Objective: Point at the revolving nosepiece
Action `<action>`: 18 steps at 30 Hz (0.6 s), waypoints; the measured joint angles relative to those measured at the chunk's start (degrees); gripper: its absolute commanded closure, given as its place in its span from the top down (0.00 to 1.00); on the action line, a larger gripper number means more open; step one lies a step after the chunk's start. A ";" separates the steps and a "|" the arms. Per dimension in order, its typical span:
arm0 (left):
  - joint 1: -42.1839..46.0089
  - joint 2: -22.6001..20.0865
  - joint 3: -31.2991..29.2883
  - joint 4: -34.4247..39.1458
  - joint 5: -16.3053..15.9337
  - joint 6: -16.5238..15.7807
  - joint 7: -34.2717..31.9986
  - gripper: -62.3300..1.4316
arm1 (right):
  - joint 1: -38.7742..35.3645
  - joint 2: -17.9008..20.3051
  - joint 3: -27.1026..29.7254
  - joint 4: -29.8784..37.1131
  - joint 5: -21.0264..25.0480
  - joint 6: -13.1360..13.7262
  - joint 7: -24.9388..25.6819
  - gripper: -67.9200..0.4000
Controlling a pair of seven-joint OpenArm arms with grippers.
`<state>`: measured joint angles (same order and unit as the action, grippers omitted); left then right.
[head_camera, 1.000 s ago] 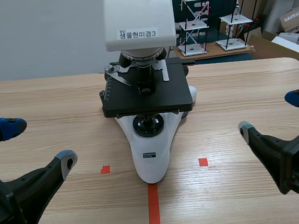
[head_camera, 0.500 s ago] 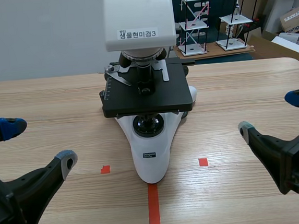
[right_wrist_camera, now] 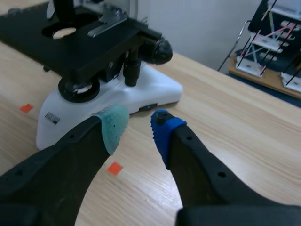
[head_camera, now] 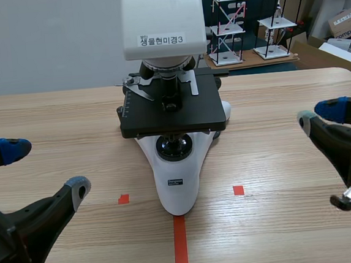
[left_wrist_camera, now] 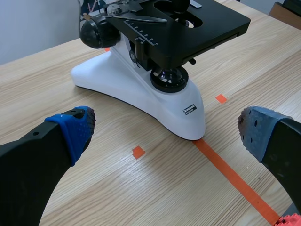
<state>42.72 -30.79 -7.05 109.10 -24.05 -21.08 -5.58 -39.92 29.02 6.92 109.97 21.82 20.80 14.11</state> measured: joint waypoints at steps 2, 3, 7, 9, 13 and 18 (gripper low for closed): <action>0.00 0.00 0.00 0.00 0.00 0.00 0.00 1.00 | 2.27 -0.28 -0.63 -0.02 -1.18 0.00 0.24 0.09; 0.00 0.00 0.00 0.00 0.00 0.00 0.00 1.00 | 3.39 -0.31 -1.22 -0.13 -1.57 0.02 0.72 0.06; 0.00 0.00 0.00 0.00 0.02 0.00 0.02 1.00 | 7.65 -0.28 -4.52 -1.03 -2.82 0.22 1.29 0.03; 0.00 0.00 0.00 0.00 0.02 0.00 0.00 1.00 | 9.77 -0.28 -6.56 -1.84 -3.50 0.24 1.29 0.03; 0.00 0.00 0.00 0.00 0.00 0.00 0.00 1.00 | 14.08 -0.28 -10.54 -3.76 -4.96 0.22 2.40 0.03; -0.02 0.00 0.00 0.00 0.02 0.00 0.00 1.00 | 18.78 -0.28 -14.64 -6.56 -6.47 0.22 3.87 0.03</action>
<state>42.70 -30.79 -7.05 109.10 -24.03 -21.08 -5.58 -21.15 28.73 -7.73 103.42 15.35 21.02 17.98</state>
